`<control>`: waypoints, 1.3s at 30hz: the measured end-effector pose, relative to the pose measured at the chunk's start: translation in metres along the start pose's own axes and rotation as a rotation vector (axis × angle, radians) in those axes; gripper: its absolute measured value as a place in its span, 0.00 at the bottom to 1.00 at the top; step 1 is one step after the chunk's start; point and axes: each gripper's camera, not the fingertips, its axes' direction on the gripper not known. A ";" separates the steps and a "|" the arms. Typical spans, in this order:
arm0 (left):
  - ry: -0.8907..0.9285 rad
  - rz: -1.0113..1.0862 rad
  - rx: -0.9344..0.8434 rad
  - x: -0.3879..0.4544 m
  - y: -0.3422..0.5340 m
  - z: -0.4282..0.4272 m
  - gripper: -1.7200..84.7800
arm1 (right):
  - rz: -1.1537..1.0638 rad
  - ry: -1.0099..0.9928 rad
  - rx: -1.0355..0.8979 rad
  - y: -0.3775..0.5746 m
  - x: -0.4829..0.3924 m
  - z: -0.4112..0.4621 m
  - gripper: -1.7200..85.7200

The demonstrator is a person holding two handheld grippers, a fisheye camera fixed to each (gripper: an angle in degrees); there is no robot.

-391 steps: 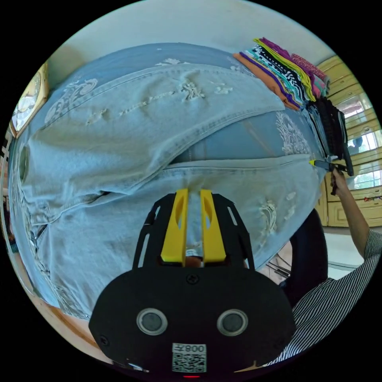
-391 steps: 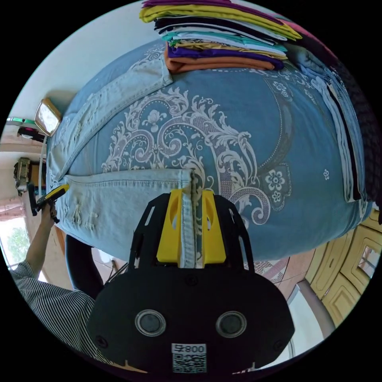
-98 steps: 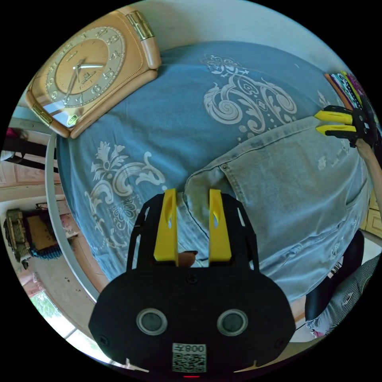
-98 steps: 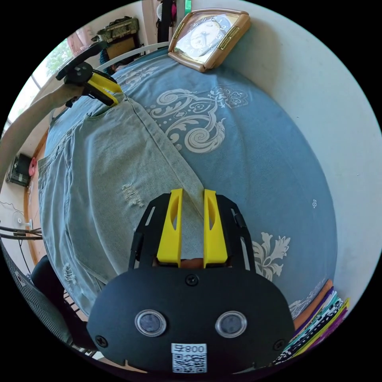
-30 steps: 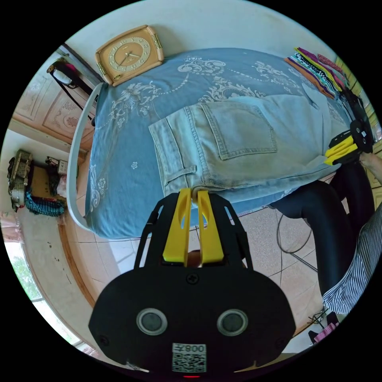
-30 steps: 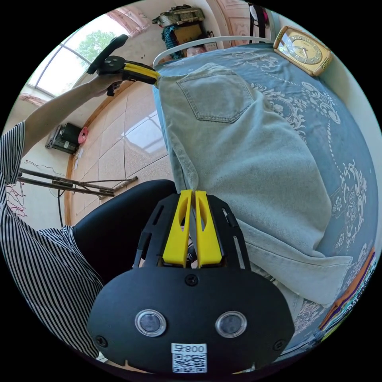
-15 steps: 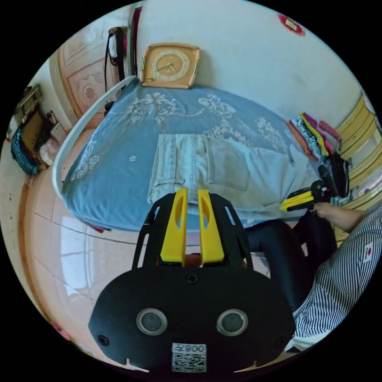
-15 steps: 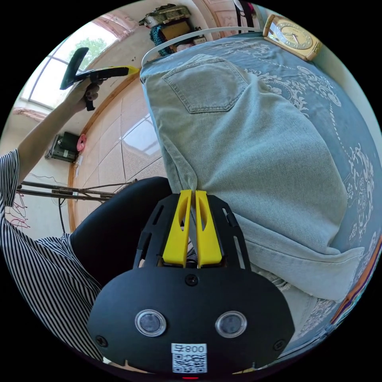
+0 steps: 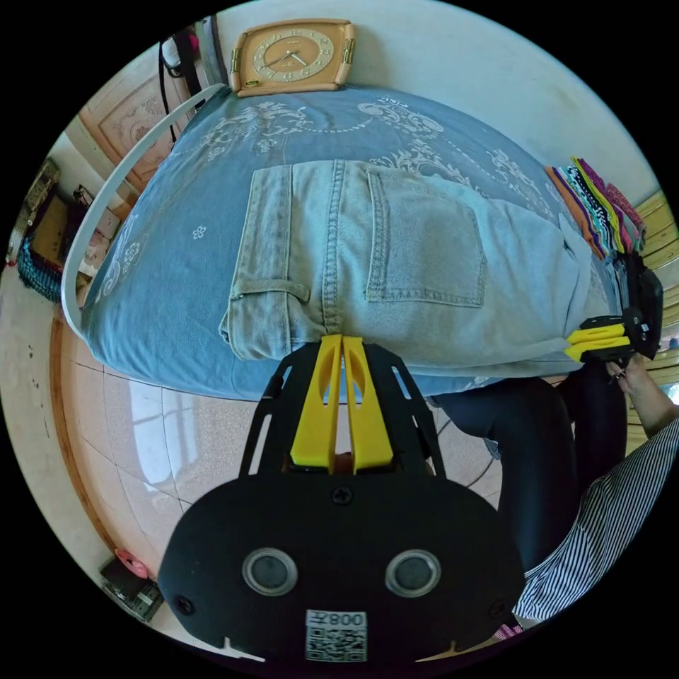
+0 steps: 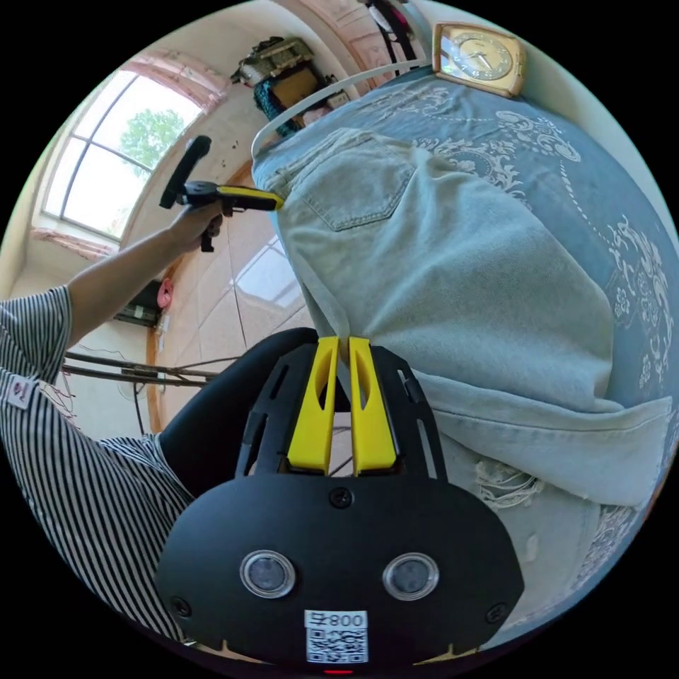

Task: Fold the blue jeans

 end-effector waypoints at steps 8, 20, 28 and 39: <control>-0.024 -0.043 0.022 0.042 0.000 -0.037 0.03 | 0.200 -0.015 0.156 0.087 0.065 -0.026 0.02; 0.408 0.340 0.160 0.243 -0.039 -0.097 0.08 | 0.619 0.190 0.267 0.190 0.217 -0.055 0.07; 0.339 0.557 0.014 0.368 -0.093 -0.116 0.09 | 0.763 0.224 0.246 0.213 0.285 -0.041 0.11; 0.279 0.584 -0.051 0.454 -0.121 -0.194 0.05 | 0.847 0.324 0.080 0.240 0.329 0.021 0.08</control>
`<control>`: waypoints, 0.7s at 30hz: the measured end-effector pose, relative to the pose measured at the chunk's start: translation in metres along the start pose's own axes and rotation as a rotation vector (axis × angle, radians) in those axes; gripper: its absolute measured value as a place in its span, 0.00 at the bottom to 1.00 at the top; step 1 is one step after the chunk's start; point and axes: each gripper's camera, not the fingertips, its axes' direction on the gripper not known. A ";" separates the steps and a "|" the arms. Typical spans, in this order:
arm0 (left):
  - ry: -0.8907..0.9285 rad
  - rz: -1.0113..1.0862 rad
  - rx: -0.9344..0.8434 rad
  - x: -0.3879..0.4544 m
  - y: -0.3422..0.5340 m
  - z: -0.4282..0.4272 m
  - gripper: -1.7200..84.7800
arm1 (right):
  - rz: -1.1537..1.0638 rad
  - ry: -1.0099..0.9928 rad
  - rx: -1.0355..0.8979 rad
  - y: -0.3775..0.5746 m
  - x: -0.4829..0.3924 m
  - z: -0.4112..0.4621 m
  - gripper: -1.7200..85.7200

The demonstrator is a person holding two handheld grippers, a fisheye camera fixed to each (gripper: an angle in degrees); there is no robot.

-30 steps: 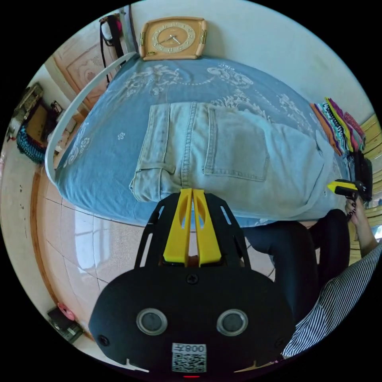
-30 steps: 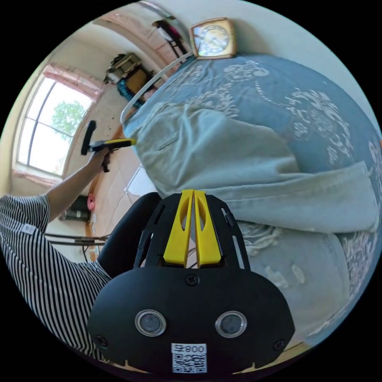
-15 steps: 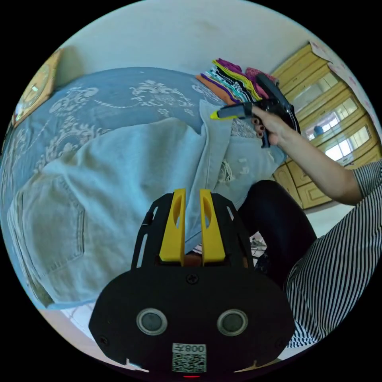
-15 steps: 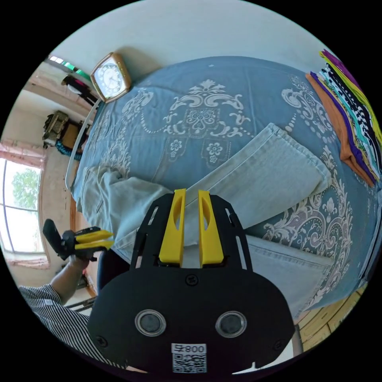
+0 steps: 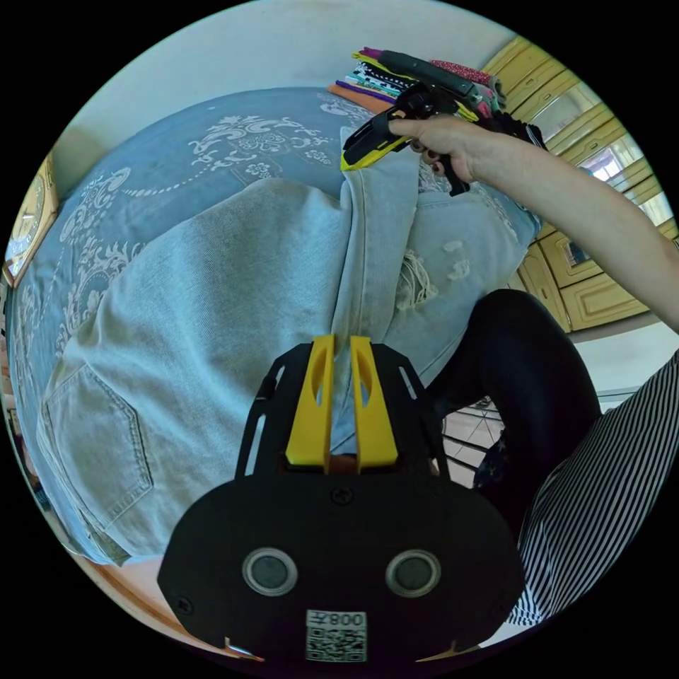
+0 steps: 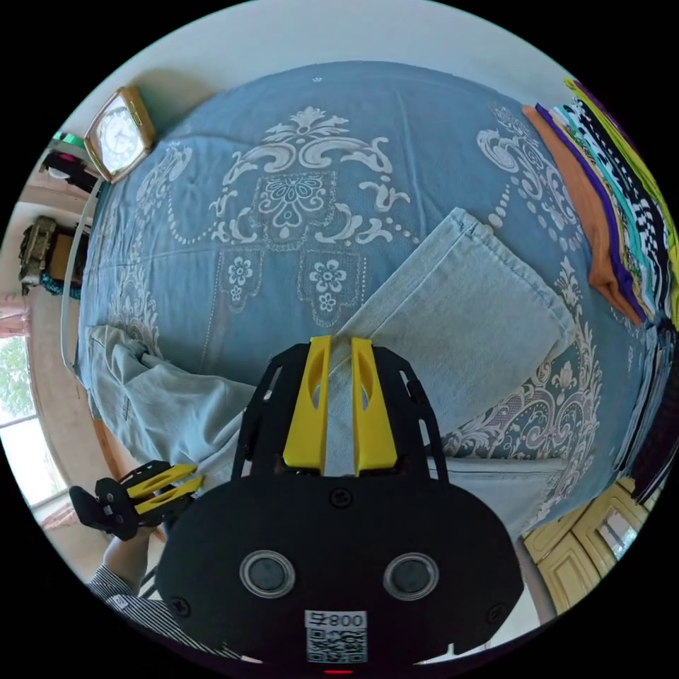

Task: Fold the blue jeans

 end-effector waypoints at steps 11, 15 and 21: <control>0.045 -0.011 0.029 0.070 -0.054 -0.086 0.02 | -0.003 -0.086 0.027 0.056 0.056 0.018 0.02; 0.048 0.027 0.067 0.108 -0.071 -0.128 0.02 | 0.013 -0.175 0.113 0.097 0.088 0.003 0.02; 0.011 0.126 0.040 0.173 -0.096 -0.181 0.02 | 0.015 -0.314 0.250 0.196 0.141 -0.008 0.02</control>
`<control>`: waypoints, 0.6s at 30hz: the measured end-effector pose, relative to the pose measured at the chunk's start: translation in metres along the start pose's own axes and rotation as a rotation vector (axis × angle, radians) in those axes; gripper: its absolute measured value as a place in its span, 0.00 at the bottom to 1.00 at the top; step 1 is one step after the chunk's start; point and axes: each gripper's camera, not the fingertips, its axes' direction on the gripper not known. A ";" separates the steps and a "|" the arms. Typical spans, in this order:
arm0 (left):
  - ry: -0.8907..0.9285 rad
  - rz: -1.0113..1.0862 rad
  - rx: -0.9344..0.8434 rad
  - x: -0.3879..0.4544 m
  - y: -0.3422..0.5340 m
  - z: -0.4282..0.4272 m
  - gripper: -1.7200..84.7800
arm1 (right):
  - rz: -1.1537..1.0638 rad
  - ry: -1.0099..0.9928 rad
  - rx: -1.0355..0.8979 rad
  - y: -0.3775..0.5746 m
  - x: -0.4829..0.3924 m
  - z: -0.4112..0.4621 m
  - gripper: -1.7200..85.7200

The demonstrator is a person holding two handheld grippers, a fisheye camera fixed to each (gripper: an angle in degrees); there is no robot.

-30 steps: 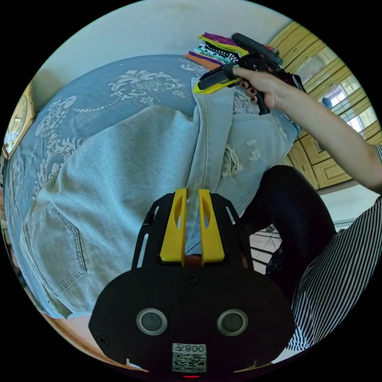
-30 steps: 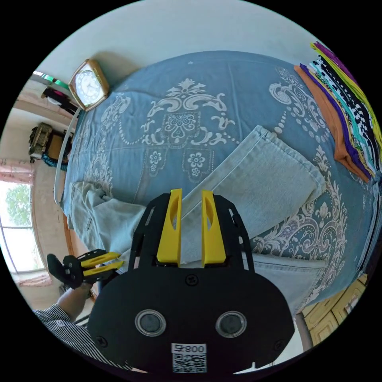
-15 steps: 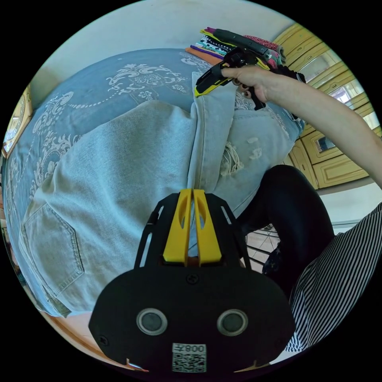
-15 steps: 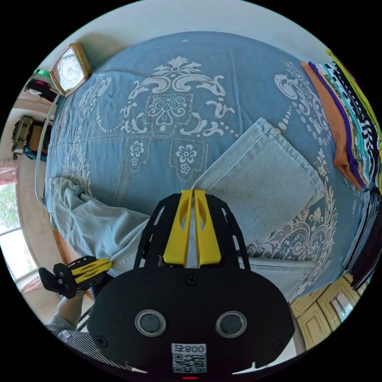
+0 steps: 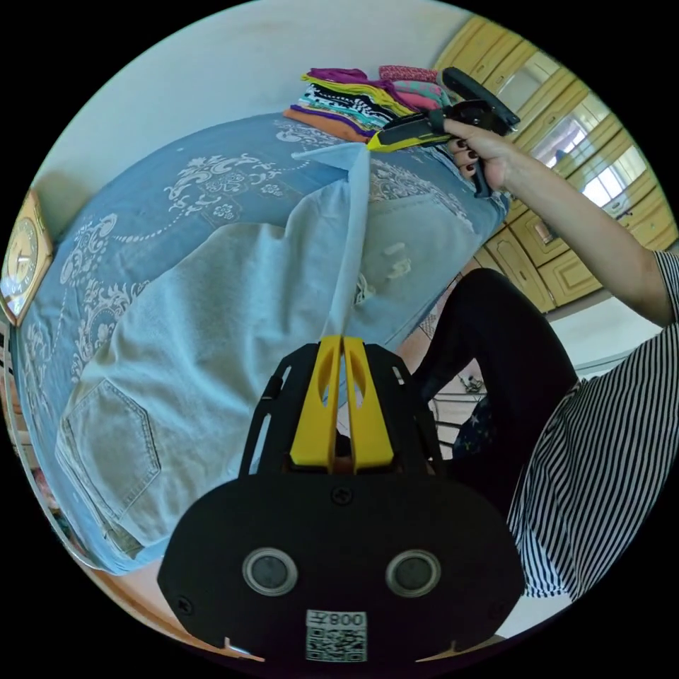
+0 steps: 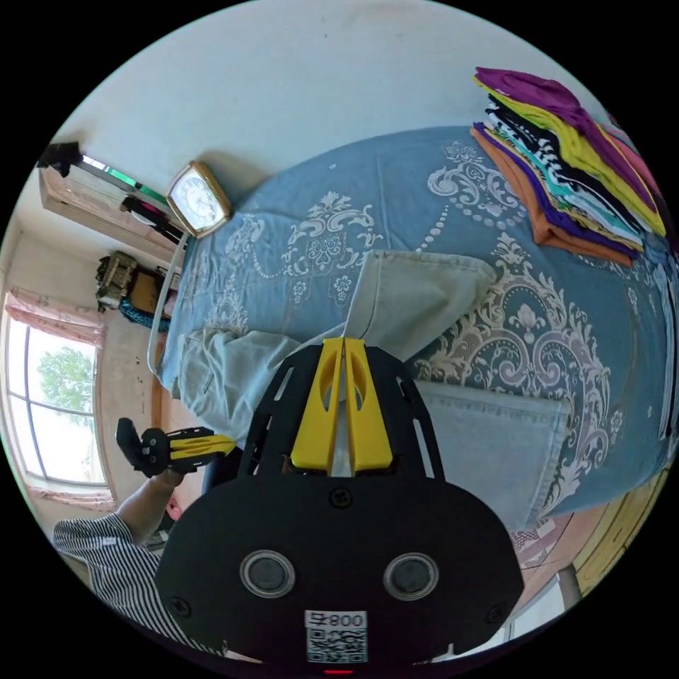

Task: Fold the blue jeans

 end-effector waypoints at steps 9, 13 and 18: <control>-0.071 0.082 -0.125 0.078 -0.052 -0.059 0.02 | 0.017 -0.090 0.060 0.164 0.067 -0.022 0.02; -0.115 0.131 -0.212 0.106 -0.074 -0.072 0.02 | 0.049 -0.113 0.041 0.217 0.092 -0.003 0.02; -0.146 0.136 -0.314 0.136 -0.104 -0.088 0.02 | 0.052 -0.098 0.011 0.262 0.106 0.019 0.02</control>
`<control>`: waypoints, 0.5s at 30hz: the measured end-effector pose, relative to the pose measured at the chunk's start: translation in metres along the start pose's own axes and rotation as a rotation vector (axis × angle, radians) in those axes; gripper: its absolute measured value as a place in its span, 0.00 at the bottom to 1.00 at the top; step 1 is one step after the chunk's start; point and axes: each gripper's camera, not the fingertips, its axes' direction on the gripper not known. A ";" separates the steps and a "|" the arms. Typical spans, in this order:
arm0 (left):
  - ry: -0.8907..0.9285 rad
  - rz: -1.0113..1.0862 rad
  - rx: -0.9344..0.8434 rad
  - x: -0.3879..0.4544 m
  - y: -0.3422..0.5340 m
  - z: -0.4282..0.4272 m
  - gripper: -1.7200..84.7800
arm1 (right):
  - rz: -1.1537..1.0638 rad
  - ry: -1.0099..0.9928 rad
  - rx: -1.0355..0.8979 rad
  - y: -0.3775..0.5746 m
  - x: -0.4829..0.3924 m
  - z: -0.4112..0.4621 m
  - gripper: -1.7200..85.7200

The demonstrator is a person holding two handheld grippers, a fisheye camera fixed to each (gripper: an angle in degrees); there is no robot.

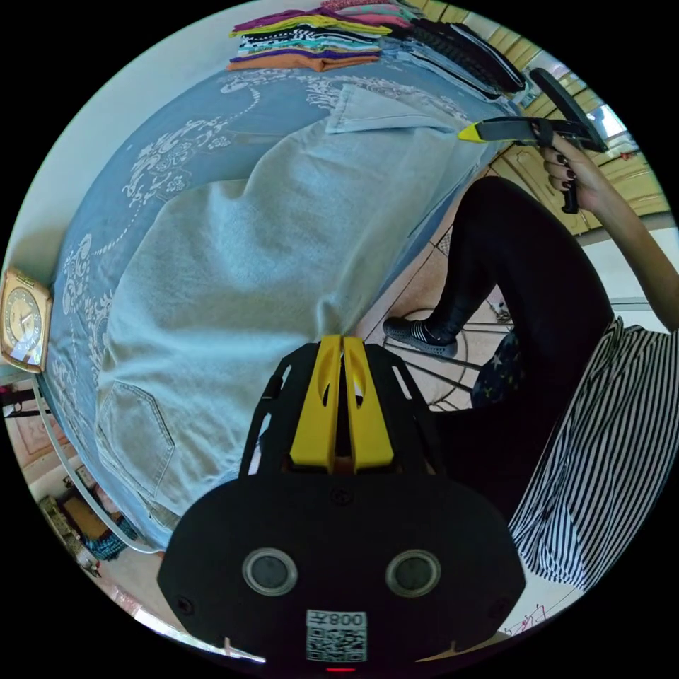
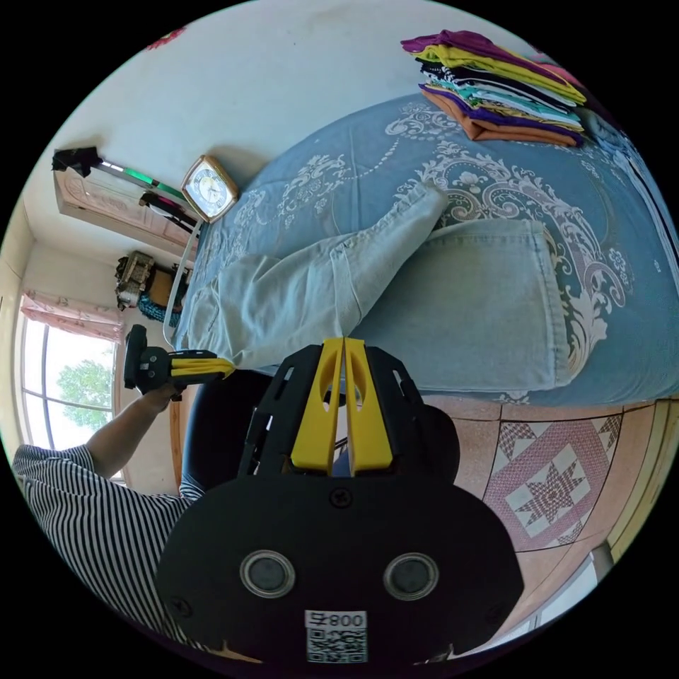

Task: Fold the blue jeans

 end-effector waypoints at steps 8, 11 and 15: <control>0.005 -0.040 -0.081 0.017 -0.026 -0.041 0.03 | -0.060 0.118 -0.083 0.048 0.014 0.034 0.02; 0.020 -0.061 -0.107 0.019 -0.034 -0.056 0.03 | -0.071 0.183 -0.149 0.063 0.021 0.056 0.02; 0.072 -0.101 -0.094 0.016 -0.034 -0.085 0.04 | -0.037 0.223 -0.218 0.077 0.037 0.076 0.02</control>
